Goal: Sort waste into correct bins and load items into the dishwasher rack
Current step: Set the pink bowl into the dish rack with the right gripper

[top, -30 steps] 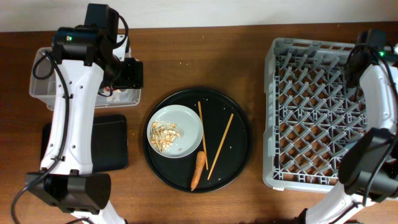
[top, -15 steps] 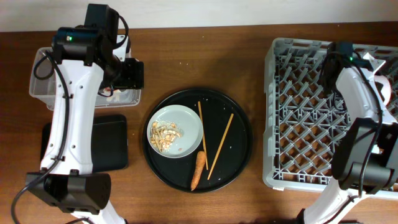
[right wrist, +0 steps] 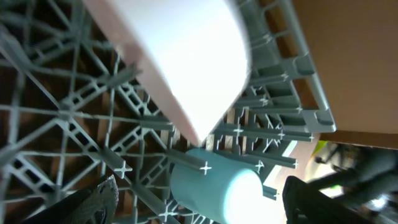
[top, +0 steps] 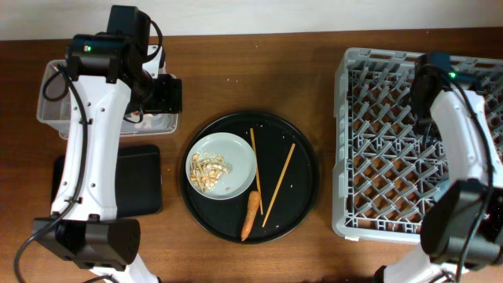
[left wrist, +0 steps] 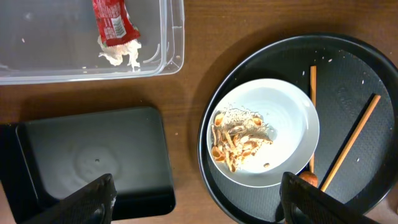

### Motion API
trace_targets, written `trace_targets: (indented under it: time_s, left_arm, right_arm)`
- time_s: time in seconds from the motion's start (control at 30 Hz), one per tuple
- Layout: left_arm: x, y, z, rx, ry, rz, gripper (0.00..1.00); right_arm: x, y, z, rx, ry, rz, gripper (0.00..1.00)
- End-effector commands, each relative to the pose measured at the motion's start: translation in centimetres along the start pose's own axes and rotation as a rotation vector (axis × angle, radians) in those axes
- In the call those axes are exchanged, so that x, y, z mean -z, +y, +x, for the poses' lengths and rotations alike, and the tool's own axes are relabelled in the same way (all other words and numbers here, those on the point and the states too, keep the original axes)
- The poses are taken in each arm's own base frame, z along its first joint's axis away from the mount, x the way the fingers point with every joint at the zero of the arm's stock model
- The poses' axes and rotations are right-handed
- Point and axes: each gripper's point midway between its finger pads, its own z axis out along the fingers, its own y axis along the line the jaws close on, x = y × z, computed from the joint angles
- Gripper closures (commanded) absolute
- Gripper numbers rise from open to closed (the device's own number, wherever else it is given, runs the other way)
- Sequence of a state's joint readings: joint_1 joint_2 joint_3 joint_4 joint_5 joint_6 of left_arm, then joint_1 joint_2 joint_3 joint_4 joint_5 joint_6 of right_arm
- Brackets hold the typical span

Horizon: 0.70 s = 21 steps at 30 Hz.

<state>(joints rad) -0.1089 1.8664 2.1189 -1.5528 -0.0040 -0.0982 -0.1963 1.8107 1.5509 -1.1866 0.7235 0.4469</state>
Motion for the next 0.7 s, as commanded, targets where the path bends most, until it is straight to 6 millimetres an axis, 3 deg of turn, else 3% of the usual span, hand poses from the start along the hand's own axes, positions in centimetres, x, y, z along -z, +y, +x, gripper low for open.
trace_targets:
  time_s: [0.0,0.03,0.1,0.17,0.27,0.4,0.5,0.57,0.67]
  left_arm:
    - [0.6,0.1,0.1,0.002,-0.01,0.008,0.16]
    - [0.6,0.1,0.1,0.002,-0.007,0.007,0.16]
    - [0.6,0.1,0.1,0.002,-0.007,0.007,0.16]
    - [0.6,0.1,0.1,0.001,-0.007,0.007,0.16]
    - [0.6,0.1,0.2,0.001,-0.005,0.007,0.16]
    - [0.6,0.1,0.2,0.001,-0.006,0.007,0.16]
    - [0.6,0.1,0.1,0.001,-0.007,0.007,0.16]
    - [0.6,0.1,0.1,0.001,-0.007,0.007,0.16]
    - [0.6,0.1,0.1,0.001,-0.007,0.007,0.16]
  right_arm:
    - [1.2,-0.4,-1.5,-0.079,-0.073,-0.029,0.17]
    - [1.2,-0.2,-2.0,-0.099,-0.094,-0.036,0.23]
    - [1.3,0.3,-2.6,-0.119,-0.109,-0.06,0.47]
    - [1.2,0.7,-2.9,-0.13,-0.119,-0.073,0.54]
    - [0.5,1.0,-4.5,-0.19,-0.155,-0.086,0.54]
    - [-1.3,1.4,-4.8,-0.213,-0.133,-0.096,0.55]
    - [-0.9,6.9,-2.0,0.076,-0.008,-0.382,0.5]
    - [-0.6,6.3,-0.8,0.102,0.031,-0.373,0.46]
    - [0.8,5.0,-0.9,0.091,0.008,-0.381,0.41]
